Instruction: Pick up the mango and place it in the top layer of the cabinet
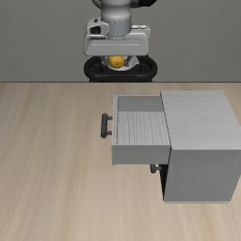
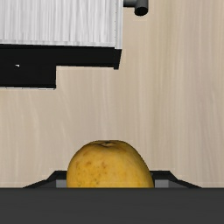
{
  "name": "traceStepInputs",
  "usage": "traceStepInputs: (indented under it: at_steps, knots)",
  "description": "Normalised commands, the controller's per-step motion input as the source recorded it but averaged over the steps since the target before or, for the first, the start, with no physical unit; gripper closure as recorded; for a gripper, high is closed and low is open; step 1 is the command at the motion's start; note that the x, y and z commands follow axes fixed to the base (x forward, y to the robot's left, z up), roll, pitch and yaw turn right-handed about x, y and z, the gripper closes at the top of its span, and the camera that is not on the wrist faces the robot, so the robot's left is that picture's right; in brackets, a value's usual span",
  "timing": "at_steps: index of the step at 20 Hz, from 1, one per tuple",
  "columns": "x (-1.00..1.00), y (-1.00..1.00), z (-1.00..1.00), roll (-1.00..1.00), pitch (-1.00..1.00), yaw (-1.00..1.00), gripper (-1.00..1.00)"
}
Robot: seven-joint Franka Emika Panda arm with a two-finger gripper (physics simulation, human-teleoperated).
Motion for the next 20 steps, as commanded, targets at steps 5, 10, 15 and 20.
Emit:
traceStepInputs:
  at_steps: [5,10,15,20]
  knots:
    - [0.4,0.8,0.0,0.0,0.0,0.0,1.0]
    - [1.0,0.0,0.0,0.0,0.0,0.0,1.0]
    - [1.0,0.0,0.0,0.0,0.0,0.0,1.0]
    - [1.0,0.0,0.0,0.0,0.0,0.0,1.0]
